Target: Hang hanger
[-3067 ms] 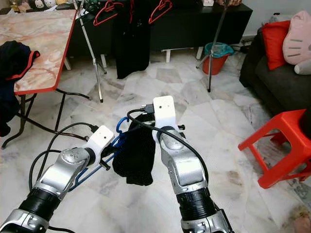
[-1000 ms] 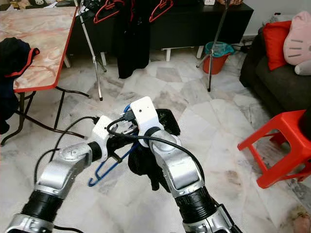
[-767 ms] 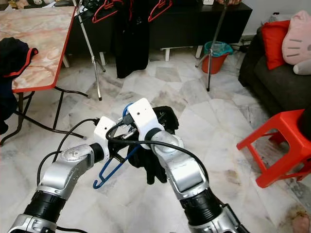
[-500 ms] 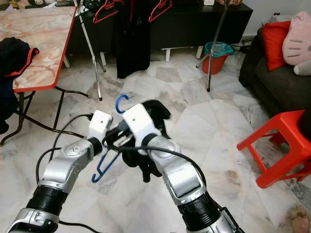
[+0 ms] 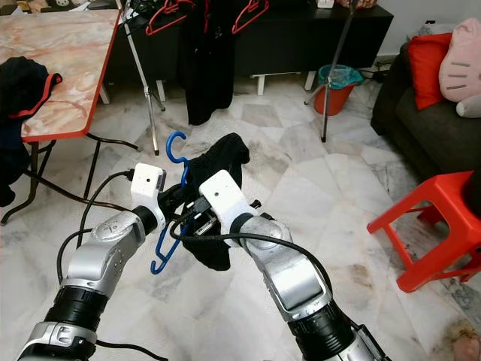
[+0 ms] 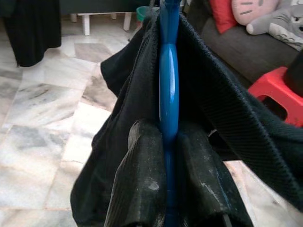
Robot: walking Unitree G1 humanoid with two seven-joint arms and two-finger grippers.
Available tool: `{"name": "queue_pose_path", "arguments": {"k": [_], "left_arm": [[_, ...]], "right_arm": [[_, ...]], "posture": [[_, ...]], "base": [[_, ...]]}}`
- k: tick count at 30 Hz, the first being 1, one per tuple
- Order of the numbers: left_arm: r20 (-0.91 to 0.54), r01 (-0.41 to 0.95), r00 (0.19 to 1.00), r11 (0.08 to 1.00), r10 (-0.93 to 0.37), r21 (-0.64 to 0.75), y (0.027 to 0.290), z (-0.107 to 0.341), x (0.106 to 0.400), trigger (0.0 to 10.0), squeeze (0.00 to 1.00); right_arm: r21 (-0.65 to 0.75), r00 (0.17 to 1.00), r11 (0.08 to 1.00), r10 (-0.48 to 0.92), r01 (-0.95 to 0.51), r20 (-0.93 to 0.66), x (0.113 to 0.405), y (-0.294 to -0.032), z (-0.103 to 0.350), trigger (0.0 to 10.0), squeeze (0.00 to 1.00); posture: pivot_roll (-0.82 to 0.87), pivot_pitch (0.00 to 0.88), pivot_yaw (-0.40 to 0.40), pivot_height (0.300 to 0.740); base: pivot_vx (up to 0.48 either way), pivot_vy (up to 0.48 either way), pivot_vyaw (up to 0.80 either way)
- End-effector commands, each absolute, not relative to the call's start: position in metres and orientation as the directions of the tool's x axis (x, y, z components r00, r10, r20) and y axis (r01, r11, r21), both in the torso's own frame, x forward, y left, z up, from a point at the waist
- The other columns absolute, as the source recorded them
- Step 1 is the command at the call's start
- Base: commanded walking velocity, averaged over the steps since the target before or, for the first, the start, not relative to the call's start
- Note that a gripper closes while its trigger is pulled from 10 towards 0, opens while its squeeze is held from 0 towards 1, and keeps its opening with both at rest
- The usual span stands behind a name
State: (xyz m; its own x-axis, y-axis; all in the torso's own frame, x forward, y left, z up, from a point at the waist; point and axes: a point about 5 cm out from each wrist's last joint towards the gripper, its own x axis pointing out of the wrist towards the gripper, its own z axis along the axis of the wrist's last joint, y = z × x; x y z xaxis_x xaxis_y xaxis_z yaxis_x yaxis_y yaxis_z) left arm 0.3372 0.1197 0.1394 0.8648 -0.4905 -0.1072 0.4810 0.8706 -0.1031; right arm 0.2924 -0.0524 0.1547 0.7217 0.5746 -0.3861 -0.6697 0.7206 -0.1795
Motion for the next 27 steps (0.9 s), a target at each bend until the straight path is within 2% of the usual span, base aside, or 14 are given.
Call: {"name": "queue_pose_path", "arguments": {"k": [1, 4, 6, 7, 11, 16, 20, 22, 25, 27], "left_arm": [[-0.043, 0.543, 0.834, 0.833, -0.55, -0.105, 0.112, 0.154, 0.336, 10.0, 0.0], [-0.042, 0.603, 0.791, 0.79, -0.61, -0.109, 0.107, 0.153, 0.33, 10.0, 0.0], [-0.058, 0.633, 0.767, 0.768, -0.639, -0.098, 0.106, 0.151, 0.326, 10.0, 0.0], [-0.085, 0.654, 0.747, 0.752, -0.66, -0.084, 0.107, 0.147, 0.323, 10.0, 0.0], [-0.118, 0.693, 0.71, 0.719, -0.694, -0.059, 0.11, 0.143, 0.318, 10.0, 0.0], [-0.138, 0.738, 0.664, 0.673, -0.735, -0.035, 0.111, 0.143, 0.313, 10.0, 0.0], [-0.138, 0.749, 0.65, 0.661, -0.747, -0.044, 0.111, 0.142, 0.311, 10.0, 0.0], [-0.136, 0.753, 0.645, 0.656, -0.752, -0.053, 0.107, 0.141, 0.311, 10.0, 0.0], [-0.13, 0.759, 0.637, 0.648, -0.76, -0.062, 0.104, 0.141, 0.31, 10.0, 0.0], [-0.128, 0.773, 0.618, 0.629, -0.775, -0.075, 0.101, 0.141, 0.308, 10.0, 0.0]], "right_arm": [[-0.172, 0.673, 0.665, 0.64, -0.727, -0.369, 0.283, -0.043, 0.157, 10.0, 0.0], [-0.194, 0.658, 0.637, 0.658, -0.746, -0.366, 0.282, -0.043, 0.159, 10.0, 0.0], [-0.222, 0.682, 0.651, 0.641, -0.726, -0.351, 0.286, -0.047, 0.162, 10.0, 0.0], [-0.265, 0.741, 0.696, 0.583, -0.667, -0.331, 0.296, -0.059, 0.167, 10.0, 0.0], [-0.306, 0.824, 0.769, 0.483, -0.561, -0.296, 0.311, -0.078, 0.176, 10.0, 0.0], [-0.374, 0.879, 0.798, 0.398, -0.473, -0.262, 0.322, -0.091, 0.183, 10.0, 0.0], [-0.369, 0.861, 0.78, 0.429, -0.505, -0.272, 0.322, -0.088, 0.182, 10.0, 0.0], [-0.342, 0.807, 0.732, 0.518, -0.59, -0.284, 0.315, -0.077, 0.181, 10.0, 0.0], [-0.321, 0.766, 0.695, 0.572, -0.643, -0.293, 0.309, -0.07, 0.18, 10.0, 0.0], [-0.321, 0.705, 0.628, 0.642, -0.708, -0.299, 0.302, -0.063, 0.179, 10.0, 0.0]], "posture": [[-0.19, 0.1, -0.033, 0.74], [-0.19, 0.1, -0.034, 0.74], [-0.19, 0.102, -0.034, 0.74], [-0.19, 0.102, -0.034, 0.74], [-0.19, 0.101, -0.034, 0.74], [-0.19, 0.1, -0.035, 0.74], [-0.19, 0.1, -0.034, 0.74], [-0.19, 0.1, -0.034, 0.74], [-0.19, 0.1, -0.034, 0.74], [-0.19, 0.101, -0.032, 0.74]], "base": [[0.0, 0.0, 0.0], [0.0, 0.0, 0.0], [0.0, 0.0, 0.0], [0.0, 0.0, 0.0], [0.0, 0.0, 0.0], [0.0, 0.0, 0.0], [0.0, 0.0, 0.0], [0.0, 0.0, 0.0], [0.0, 0.0, 0.0], [0.0, 0.0, 0.0]]}}
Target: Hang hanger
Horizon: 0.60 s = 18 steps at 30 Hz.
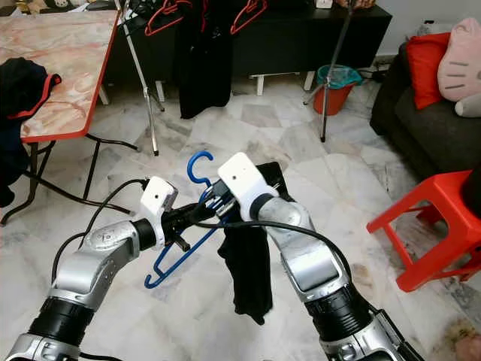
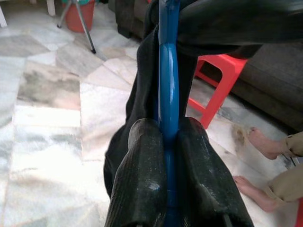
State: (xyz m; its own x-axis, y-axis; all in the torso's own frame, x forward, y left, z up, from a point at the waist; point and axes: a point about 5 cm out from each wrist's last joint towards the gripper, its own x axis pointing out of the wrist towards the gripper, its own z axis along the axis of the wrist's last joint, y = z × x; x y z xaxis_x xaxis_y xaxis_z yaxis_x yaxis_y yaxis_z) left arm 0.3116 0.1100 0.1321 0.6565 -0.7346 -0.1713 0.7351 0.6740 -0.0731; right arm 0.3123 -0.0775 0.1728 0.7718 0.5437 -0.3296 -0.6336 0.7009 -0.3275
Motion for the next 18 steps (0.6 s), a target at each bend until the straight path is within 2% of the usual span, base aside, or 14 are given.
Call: {"name": "queue_pose_path", "arguments": {"k": [1, 3, 4, 6, 8, 11, 14, 18], "left_arm": [[-0.128, 0.775, 0.616, 0.627, -0.777, -0.076, 0.1, 0.14, 0.308, 10.0, 0.0], [-0.133, 0.775, 0.617, 0.628, -0.776, -0.072, 0.1, 0.14, 0.308, 10.0, 0.0], [-0.134, 0.775, 0.616, 0.628, -0.776, -0.072, 0.1, 0.139, 0.308, 10.0, 0.0], [-0.134, 0.775, 0.616, 0.627, -0.776, -0.071, 0.101, 0.14, 0.308, 10.0, 0.0], [-0.136, 0.771, 0.622, 0.633, -0.771, -0.063, 0.102, 0.14, 0.309, 10.0, 0.0], [-0.135, 0.769, 0.625, 0.636, -0.769, -0.062, 0.103, 0.14, 0.309, 10.0, 0.0], [-0.128, 0.752, 0.647, 0.657, -0.752, -0.055, 0.103, 0.139, 0.311, 10.0, 0.0], [-0.102, 0.72, 0.686, 0.692, -0.72, -0.048, 0.103, 0.142, 0.316, 10.0, 0.0]], "right_arm": [[-0.321, 0.69, 0.612, 0.658, -0.723, -0.302, 0.3, -0.062, 0.178, 10.0, 0.0], [-0.333, 0.652, 0.562, 0.69, -0.757, -0.314, 0.295, -0.059, 0.177, 10.0, 0.0], [-0.337, 0.58, 0.48, 0.743, -0.81, -0.335, 0.286, -0.054, 0.175, 10.0, 0.0], [-0.335, 0.509, 0.403, 0.789, -0.852, -0.344, 0.277, -0.05, 0.174, 10.0, 0.0], [-0.316, 0.392, 0.289, 0.854, -0.904, -0.342, 0.261, -0.046, 0.174, 10.0, 0.0], [-0.313, 0.365, 0.261, 0.865, -0.913, -0.344, 0.258, -0.045, 0.175, 10.0, 0.0], [-0.303, 0.295, 0.192, 0.89, -0.934, -0.348, 0.248, -0.044, 0.174, 10.0, 0.0], [-0.311, 0.324, 0.214, 0.873, -0.926, -0.364, 0.249, -0.049, 0.17, 10.0, 0.0]], "posture": [[-0.19, 0.101, -0.032, 0.74], [-0.19, 0.101, -0.032, 0.74], [-0.19, 0.101, -0.03, 0.74], [-0.19, 0.101, -0.03, 0.74], [-0.19, 0.102, -0.03, 0.74], [-0.19, 0.102, -0.03, 0.74], [-0.19, 0.102, -0.03, 0.74], [-0.19, 0.102, -0.03, 0.74]], "base": [[0.0, 0.0, 0.0], [0.0, 0.0, 0.0], [0.0, 0.0, 0.0], [0.0, 0.0, 0.0], [0.0, 0.0, 0.0], [0.0, 0.0, 0.0], [0.0, 0.0, 0.0], [0.0, 0.0, 0.0]]}}
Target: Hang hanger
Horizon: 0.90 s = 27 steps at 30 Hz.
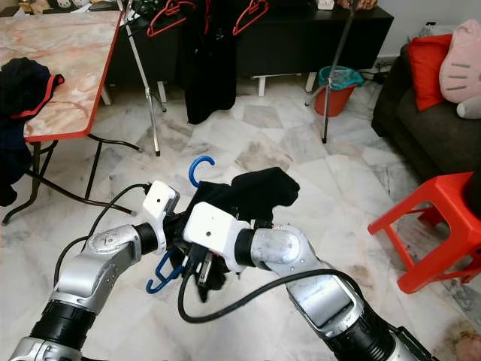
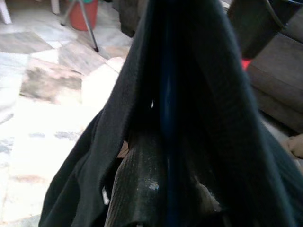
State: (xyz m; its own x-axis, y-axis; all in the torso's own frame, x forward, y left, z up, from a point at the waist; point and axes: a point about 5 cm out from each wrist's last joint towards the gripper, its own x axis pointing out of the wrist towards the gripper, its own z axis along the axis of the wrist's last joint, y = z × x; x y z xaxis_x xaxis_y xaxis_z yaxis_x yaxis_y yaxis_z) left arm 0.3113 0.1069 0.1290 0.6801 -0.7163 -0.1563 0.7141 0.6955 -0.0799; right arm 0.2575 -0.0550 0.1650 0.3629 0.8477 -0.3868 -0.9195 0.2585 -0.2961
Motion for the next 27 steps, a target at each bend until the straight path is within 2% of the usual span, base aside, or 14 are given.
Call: {"name": "queue_pose_path", "arguments": {"k": [1, 2, 3, 4, 6, 10, 13, 16, 27], "left_arm": [[-0.092, 0.707, 0.7, 0.706, -0.708, -0.046, 0.103, 0.143, 0.317, 10.0, 0.0], [-0.086, 0.696, 0.712, 0.716, -0.697, -0.046, 0.104, 0.144, 0.319, 10.0, 0.0], [-0.068, 0.675, 0.733, 0.736, -0.676, -0.04, 0.105, 0.146, 0.321, 10.0, 0.0], [-0.068, 0.675, 0.733, 0.736, -0.676, -0.04, 0.105, 0.146, 0.321, 10.0, 0.0], [-0.062, 0.652, 0.755, 0.757, -0.653, -0.043, 0.105, 0.146, 0.324, 10.0, 0.0], [-0.057, 0.649, 0.757, 0.759, -0.651, -0.042, 0.105, 0.146, 0.324, 10.0, 0.0], [-0.052, 0.645, 0.761, 0.763, -0.647, -0.042, 0.106, 0.145, 0.325, 10.0, 0.0], [-0.043, 0.634, 0.771, 0.772, -0.635, -0.039, 0.107, 0.146, 0.327, 10.0, 0.0], [-0.048, 0.624, 0.779, 0.781, -0.625, -0.026, 0.113, 0.145, 0.328, 10.0, 0.0]], "right_arm": [[-0.312, 0.34, 0.23, 0.867, -0.922, -0.365, 0.251, -0.051, 0.169, 10.0, 0.0], [-0.316, 0.353, 0.243, 0.861, -0.917, -0.366, 0.252, -0.053, 0.169, 10.0, 0.0], [-0.319, 0.407, 0.298, 0.838, -0.899, -0.363, 0.256, -0.059, 0.168, 10.0, 0.0], [-0.319, 0.407, 0.298, 0.838, -0.899, -0.363, 0.256, -0.059, 0.168, 10.0, 0.0], [-0.33, 0.516, 0.411, 0.777, -0.85, -0.361, 0.266, -0.073, 0.166, 10.0, 0.0], [-0.328, 0.605, 0.511, 0.708, -0.795, -0.363, 0.275, -0.086, 0.162, 10.0, 0.0], [-0.318, 0.619, 0.532, 0.69, -0.785, -0.374, 0.276, -0.09, 0.16, 10.0, 0.0], [-0.321, 0.607, 0.515, 0.681, -0.795, -0.41, 0.272, -0.094, 0.154, 10.0, 0.0], [-0.337, 0.665, 0.58, 0.573, -0.742, -0.479, 0.27, -0.117, 0.141, 10.0, 0.0]], "posture": [[-0.19, 0.102, -0.03, 0.74], [-0.19, 0.102, -0.03, 0.74], [-0.19, 0.103, -0.03, 0.74], [-0.19, 0.103, -0.03, 0.74], [-0.2, 0.103, -0.03, 0.74], [-0.2, 0.103, -0.029, 0.74], [-0.2, 0.101, -0.028, 0.74], [-0.2, 0.101, -0.028, 0.74], [-0.2, 0.1, -0.023, 0.74]], "base": [[0.0, 0.0, 0.0], [0.0, 0.0, 0.0], [0.0, 0.0, 0.0], [0.0, 0.0, 0.0], [0.0, 0.0, 0.0], [0.0, 0.0, 0.0], [0.0, 0.0, 0.0], [0.0, 0.0, 0.0], [0.0, 0.0, 0.0]]}}
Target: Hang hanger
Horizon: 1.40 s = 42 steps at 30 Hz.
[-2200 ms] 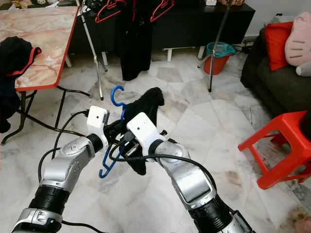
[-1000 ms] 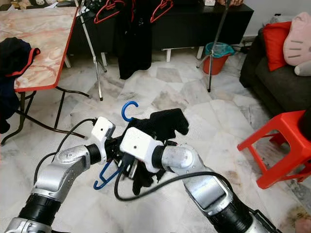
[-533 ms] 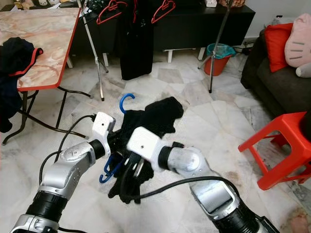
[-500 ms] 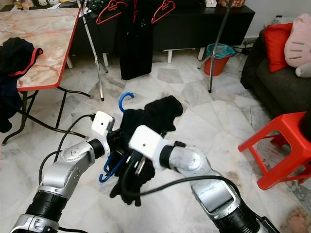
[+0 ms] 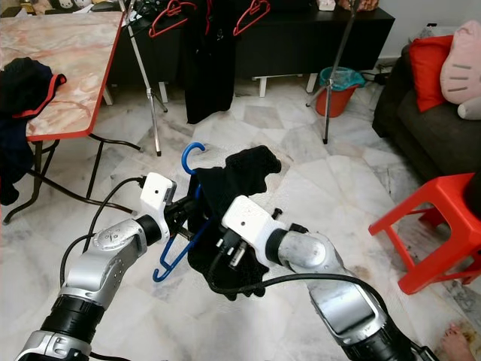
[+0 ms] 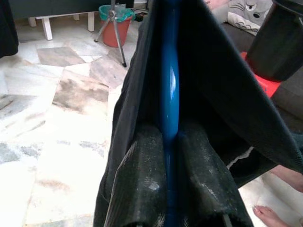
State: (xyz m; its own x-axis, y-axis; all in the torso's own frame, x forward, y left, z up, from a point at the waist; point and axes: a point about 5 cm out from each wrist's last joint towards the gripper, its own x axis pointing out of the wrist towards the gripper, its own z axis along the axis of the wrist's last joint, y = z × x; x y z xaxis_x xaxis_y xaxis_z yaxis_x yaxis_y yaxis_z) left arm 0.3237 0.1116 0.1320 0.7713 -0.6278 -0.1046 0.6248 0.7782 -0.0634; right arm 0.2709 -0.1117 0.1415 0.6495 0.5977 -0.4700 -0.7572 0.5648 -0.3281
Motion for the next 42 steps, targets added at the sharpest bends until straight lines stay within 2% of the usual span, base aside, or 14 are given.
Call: {"name": "queue_pose_path", "arguments": {"k": [1, 5, 14, 15, 16, 18, 19, 23, 24, 26, 35, 40, 41, 42], "left_arm": [[-0.046, 0.624, 0.78, 0.781, -0.624, -0.025, 0.113, 0.146, 0.328, 10.0, 0.0], [-0.037, 0.621, 0.782, 0.783, -0.622, -0.024, 0.113, 0.146, 0.329, 10.0, 0.0], [-0.033, 0.621, 0.782, 0.783, -0.622, -0.023, 0.114, 0.146, 0.329, 10.0, 0.0], [-0.031, 0.621, 0.783, 0.783, -0.622, -0.022, 0.114, 0.147, 0.329, 10.0, 0.0], [-0.029, 0.621, 0.783, 0.783, -0.622, -0.021, 0.114, 0.147, 0.33, 10.0, 0.0], [-0.028, 0.621, 0.783, 0.783, -0.622, -0.02, 0.114, 0.147, 0.33, 10.0, 0.0], [-0.027, 0.621, 0.783, 0.784, -0.621, -0.019, 0.114, 0.147, 0.33, 10.0, 0.0], [-0.024, 0.619, 0.785, 0.785, -0.619, -0.016, 0.114, 0.148, 0.33, 10.0, 0.0], [-0.023, 0.619, 0.785, 0.785, -0.619, -0.015, 0.115, 0.148, 0.33, 10.0, 0.0], [-0.022, 0.618, 0.785, 0.786, -0.619, -0.014, 0.115, 0.148, 0.331, 10.0, 0.0], [-0.009, 0.632, 0.775, 0.775, -0.632, -0.004, 0.116, 0.148, 0.33, 10.0, 0.0], [-0.022, 0.672, 0.741, 0.741, -0.671, 0.011, 0.119, 0.144, 0.327, 10.0, 0.0], [-0.044, 0.695, 0.719, 0.718, -0.694, 0.025, 0.122, 0.139, 0.324, 10.0, 0.0], [-0.053, 0.703, 0.711, 0.71, -0.701, 0.032, 0.123, 0.138, 0.324, 10.0, 0.0]], "right_arm": [[-0.34, 0.681, 0.598, 0.555, -0.725, -0.477, 0.272, -0.119, 0.141, 10.0, 0.0], [-0.352, 0.757, 0.685, 0.471, -0.637, -0.453, 0.282, -0.128, 0.143, 10.0, 0.0], [-0.345, 0.751, 0.686, 0.464, -0.64, -0.469, 0.28, -0.129, 0.141, 10.0, 0.0], [-0.342, 0.748, 0.685, 0.467, -0.644, -0.472, 0.279, -0.128, 0.14, 10.0, 0.27], [-0.34, 0.745, 0.683, 0.47, -0.647, -0.474, 0.279, -0.127, 0.14, 10.0, 0.67], [-0.337, 0.742, 0.681, 0.473, -0.65, -0.476, 0.279, -0.127, 0.139, 10.0, 0.67], [-0.337, 0.741, 0.68, 0.472, -0.651, -0.477, 0.279, -0.127, 0.139, 10.0, 0.87], [-0.335, 0.737, 0.678, 0.474, -0.655, -0.482, 0.278, -0.126, 0.138, 10.0, 0.87], [-0.335, 0.735, 0.676, 0.475, -0.657, -0.483, 0.278, -0.126, 0.138, 10.0, 0.94], [-0.336, 0.726, 0.665, 0.479, -0.667, -0.493, 0.276, -0.125, 0.137, 10.0, 1.0], [-0.328, 0.693, 0.629, 0.508, -0.704, -0.512, 0.267, -0.126, 0.135, 10.0, 1.0], [-0.356, 0.743, 0.659, 0.516, -0.662, -0.426, 0.271, -0.135, 0.154, 10.0, 1.0], [-0.372, 0.759, 0.665, 0.523, -0.648, -0.387, 0.273, -0.14, 0.164, 10.0, 0.86], [-0.379, 0.764, 0.665, 0.526, -0.644, -0.374, 0.274, -0.142, 0.168, 10.0, 0.86]], "posture": [[-0.2, 0.1, -0.023, 0.74], [-0.2, 0.096, -0.02, 0.74], [-0.2, 0.091, -0.018, 0.74], [-0.2, 0.092, -0.018, 0.74], [-0.2, 0.092, -0.018, 0.74], [-0.2, 0.094, -0.018, 0.74], [-0.2, 0.095, -0.018, 0.74], [-0.2, 0.096, -0.019, 0.74], [-0.2, 0.097, -0.019, 0.74], [-0.2, 0.098, -0.02, 0.74], [-0.2, 0.103, -0.02, 0.74], [-0.21, 0.105, -0.02, 0.74], [-0.22, 0.105, -0.019, 0.74], [-0.22, 0.105, -0.019, 0.74]], "base": [[0.0, 0.0, 0.0], [0.0, 0.0, 0.0], [0.0, 0.0, 0.0], [0.0, 0.0, 0.0], [0.0, 0.0, 0.0], [0.0, 0.0, 0.0], [0.0, 0.0, 0.0], [0.0, 0.0, 0.0], [0.0, 0.0, 0.0], [0.0, 0.0, 0.0], [0.0, 0.0, 0.0], [0.0, 0.0, 0.0], [0.0, 0.0, 0.0], [0.0, 0.0, 0.0]]}}
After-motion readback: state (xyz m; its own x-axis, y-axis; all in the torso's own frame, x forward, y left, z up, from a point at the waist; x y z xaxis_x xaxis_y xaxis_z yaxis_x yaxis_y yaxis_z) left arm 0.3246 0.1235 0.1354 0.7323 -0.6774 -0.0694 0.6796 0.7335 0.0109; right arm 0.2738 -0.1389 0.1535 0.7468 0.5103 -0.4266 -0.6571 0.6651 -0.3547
